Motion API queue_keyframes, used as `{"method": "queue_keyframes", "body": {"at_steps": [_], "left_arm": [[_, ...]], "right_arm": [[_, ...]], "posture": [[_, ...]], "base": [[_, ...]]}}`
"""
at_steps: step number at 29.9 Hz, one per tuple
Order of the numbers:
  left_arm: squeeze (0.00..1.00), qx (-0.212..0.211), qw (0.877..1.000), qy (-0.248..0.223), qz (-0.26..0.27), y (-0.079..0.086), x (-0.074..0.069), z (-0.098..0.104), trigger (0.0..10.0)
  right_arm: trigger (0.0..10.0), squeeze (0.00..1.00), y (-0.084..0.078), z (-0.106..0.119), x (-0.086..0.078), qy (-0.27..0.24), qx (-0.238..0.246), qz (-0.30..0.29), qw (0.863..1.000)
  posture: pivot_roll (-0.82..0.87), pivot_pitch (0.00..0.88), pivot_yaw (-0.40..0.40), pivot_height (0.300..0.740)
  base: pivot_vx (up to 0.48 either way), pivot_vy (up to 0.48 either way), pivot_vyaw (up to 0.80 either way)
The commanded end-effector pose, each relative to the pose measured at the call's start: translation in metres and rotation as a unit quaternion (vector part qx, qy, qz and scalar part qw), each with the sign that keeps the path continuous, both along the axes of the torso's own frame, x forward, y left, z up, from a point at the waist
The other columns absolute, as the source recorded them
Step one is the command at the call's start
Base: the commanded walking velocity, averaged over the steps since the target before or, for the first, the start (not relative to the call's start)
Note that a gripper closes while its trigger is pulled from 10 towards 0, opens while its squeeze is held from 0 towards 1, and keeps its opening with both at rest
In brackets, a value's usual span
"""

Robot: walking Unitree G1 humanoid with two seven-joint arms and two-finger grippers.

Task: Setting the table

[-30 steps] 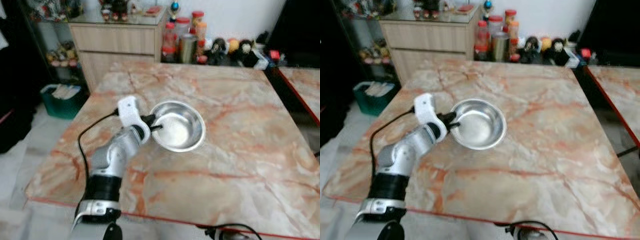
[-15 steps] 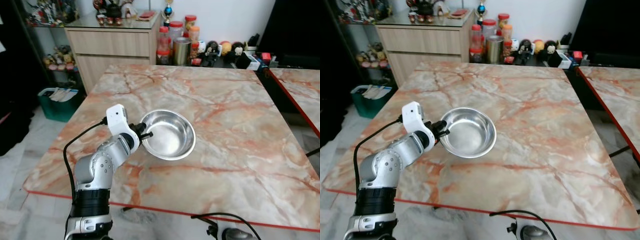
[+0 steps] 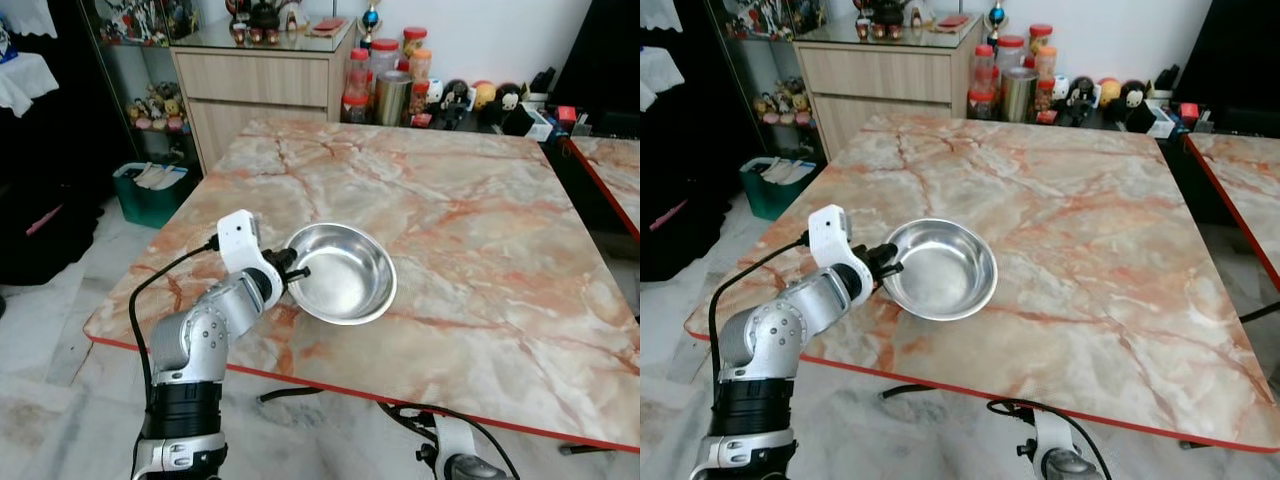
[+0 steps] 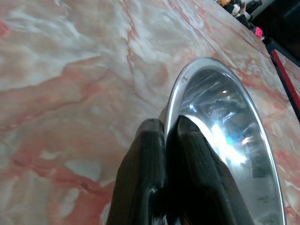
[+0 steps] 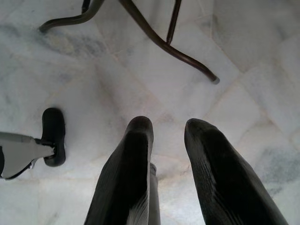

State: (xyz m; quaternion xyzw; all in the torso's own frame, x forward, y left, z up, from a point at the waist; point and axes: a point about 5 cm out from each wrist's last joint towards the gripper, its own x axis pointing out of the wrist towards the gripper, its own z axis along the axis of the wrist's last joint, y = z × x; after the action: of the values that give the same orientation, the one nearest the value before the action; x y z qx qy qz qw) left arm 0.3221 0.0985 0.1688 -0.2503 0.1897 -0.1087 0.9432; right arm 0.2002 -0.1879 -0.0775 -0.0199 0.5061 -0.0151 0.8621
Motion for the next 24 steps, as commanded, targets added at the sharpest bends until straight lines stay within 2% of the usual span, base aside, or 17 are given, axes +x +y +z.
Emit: {"method": "queue_keyframes", "body": {"at_steps": [1,3,5,6,9,12,15,17,24], "left_arm": [[0.0,-0.006,1.0,-0.03,0.003,-0.002,0.003,0.012,10.0],[0.0,-0.006,1.0,-0.03,0.003,-0.002,0.002,0.012,10.0],[0.0,0.01,0.999,-0.044,0.004,-0.002,0.006,0.012,10.0],[0.0,0.015,0.999,-0.051,0.004,-0.001,0.006,0.012,10.0],[0.0,0.021,0.998,-0.057,0.011,0.006,0.007,0.009,10.0],[0.0,0.025,0.998,-0.059,0.022,0.013,0.007,0.007,10.0],[0.0,0.029,0.997,-0.06,0.025,0.015,0.008,0.006,10.0],[0.0,0.052,0.996,-0.064,0.027,0.02,0.008,0.003,10.0],[0.0,0.069,0.995,-0.064,0.027,0.024,0.006,-0.004,10.0]], "right_arm": [[10.0,0.0,0.0,0.002,0.004,-0.02,0.001,-0.009,1.0],[10.0,0.0,0.0,0.002,0.004,-0.02,0.001,-0.01,1.0],[10.0,0.0,-0.001,0.009,0.014,-0.086,-0.022,0.001,0.996],[10.0,0.0,-0.001,0.012,0.017,-0.103,-0.028,0.011,0.994],[10.0,0.0,0.001,0.018,0.023,-0.14,-0.04,0.051,0.988],[10.0,0.0,0.003,0.021,0.027,-0.169,-0.03,0.053,0.984],[10.0,0.0,0.003,0.023,0.028,-0.18,-0.024,0.05,0.982],[10.0,0.0,0.004,0.024,0.028,-0.187,-0.02,0.054,0.981],[10.0,0.0,0.003,0.017,0.022,-0.141,-0.018,0.048,0.989]], "posture": [[0.08,0.0,-0.007,0.728],[0.08,0.0,-0.007,0.728],[0.08,0.0,-0.003,0.728],[0.08,0.0,-0.003,0.728],[0.08,0.0,-0.002,0.728],[0.08,0.0,-0.002,0.728],[0.08,0.0,-0.002,0.728],[0.08,0.0,-0.001,0.728],[0.08,0.0,0.0,0.728]], "base": [[0.0,0.0,0.0],[0.0,0.0,0.0],[0.0,0.0,0.0],[0.0,0.0,0.0],[0.0,0.0,0.0],[0.0,0.0,0.0],[0.0,0.0,0.0],[0.0,0.0,0.0],[0.0,0.0,0.0]]}}
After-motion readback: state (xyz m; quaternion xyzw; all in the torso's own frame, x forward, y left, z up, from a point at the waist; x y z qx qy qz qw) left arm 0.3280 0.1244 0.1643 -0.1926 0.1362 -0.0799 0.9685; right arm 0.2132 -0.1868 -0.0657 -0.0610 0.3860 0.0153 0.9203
